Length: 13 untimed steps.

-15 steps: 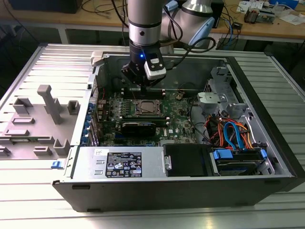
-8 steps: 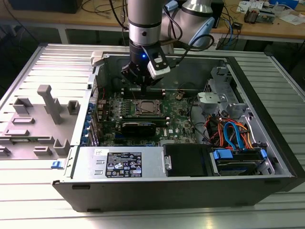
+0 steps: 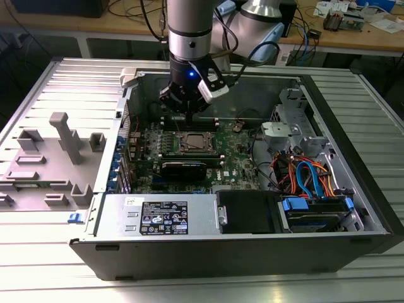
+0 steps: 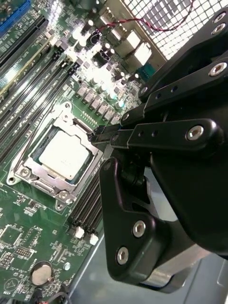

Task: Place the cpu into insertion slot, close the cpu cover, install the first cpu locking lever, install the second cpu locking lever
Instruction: 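Install the first cpu locking lever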

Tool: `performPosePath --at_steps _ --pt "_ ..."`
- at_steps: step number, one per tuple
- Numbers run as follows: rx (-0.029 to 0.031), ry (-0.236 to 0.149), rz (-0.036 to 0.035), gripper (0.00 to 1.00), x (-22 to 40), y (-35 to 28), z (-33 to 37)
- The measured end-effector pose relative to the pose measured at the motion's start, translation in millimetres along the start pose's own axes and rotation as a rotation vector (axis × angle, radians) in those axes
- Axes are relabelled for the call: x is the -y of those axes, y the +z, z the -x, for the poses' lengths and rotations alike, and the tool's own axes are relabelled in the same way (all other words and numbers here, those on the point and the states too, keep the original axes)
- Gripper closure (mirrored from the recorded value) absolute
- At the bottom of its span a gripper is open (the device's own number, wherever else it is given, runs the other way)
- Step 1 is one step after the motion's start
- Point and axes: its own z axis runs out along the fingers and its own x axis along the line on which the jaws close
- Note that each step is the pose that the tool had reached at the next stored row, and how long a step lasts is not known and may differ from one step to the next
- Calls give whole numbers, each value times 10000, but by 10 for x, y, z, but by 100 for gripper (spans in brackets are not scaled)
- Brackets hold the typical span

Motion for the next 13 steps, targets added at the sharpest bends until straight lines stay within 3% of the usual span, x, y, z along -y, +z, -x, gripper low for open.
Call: performPosePath --at_steps 6,8,13 --pt "0 -28 1 89 -11 -1 -113" --pt "0 -119 2 89 -12 -1 -118" --pt "-11 -1212 20 89 -11 2 -121"
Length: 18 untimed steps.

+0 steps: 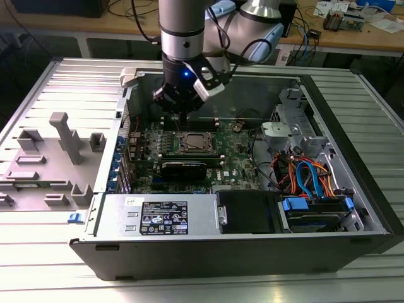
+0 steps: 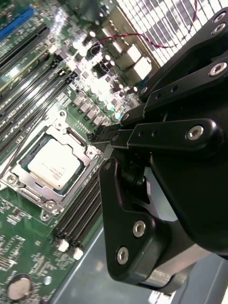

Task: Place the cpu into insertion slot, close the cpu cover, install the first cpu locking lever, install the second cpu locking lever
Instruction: 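Install the first cpu locking lever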

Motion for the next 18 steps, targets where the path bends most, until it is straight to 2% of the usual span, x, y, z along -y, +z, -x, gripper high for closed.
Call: performPosePath --at_steps 2,4,7,9,10,18 --pt "2 -252 8 89 -3 4 -14" --pt "0 -163 5 89 -8 6 -34" --pt "1 201 -3 89 -8 12 -38" --pt "8 874 -14 89 -9 13 -39" --pt "10 1032 -16 89 -10 14 -42" --pt "53 1085 -25 89 -12 -38 -48"
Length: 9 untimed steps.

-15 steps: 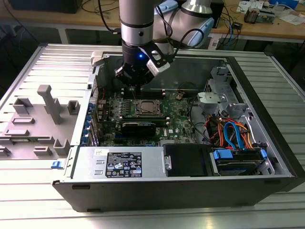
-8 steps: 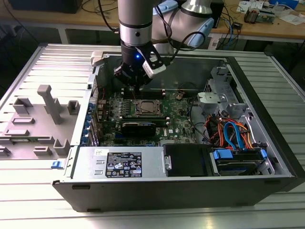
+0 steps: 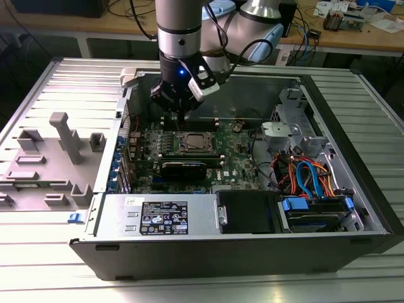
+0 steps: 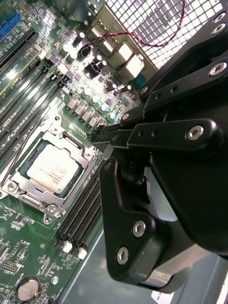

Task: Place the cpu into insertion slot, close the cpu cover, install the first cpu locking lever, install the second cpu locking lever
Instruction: 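Install the first cpu locking lever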

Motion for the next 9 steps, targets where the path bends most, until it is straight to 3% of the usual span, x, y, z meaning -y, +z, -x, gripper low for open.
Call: performPosePath --at_steps 9 --pt "0 125 -18 89 -2 -1 -11"
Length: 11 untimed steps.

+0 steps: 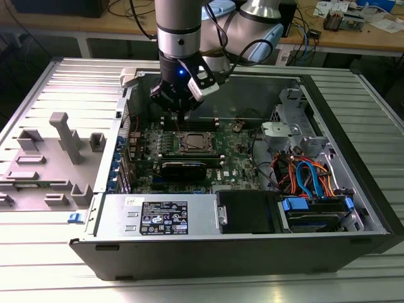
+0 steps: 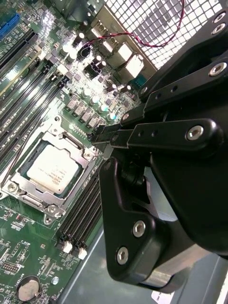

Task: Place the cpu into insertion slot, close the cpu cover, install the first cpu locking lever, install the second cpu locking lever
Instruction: 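Install the first cpu locking lever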

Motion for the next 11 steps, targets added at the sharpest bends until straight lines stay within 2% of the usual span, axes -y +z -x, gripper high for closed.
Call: performPosePath --at_steps 6,11 --pt "0 118 -3 89 -3 -1 -36" --pt "0 117 -3 89 -10 -2 -107"
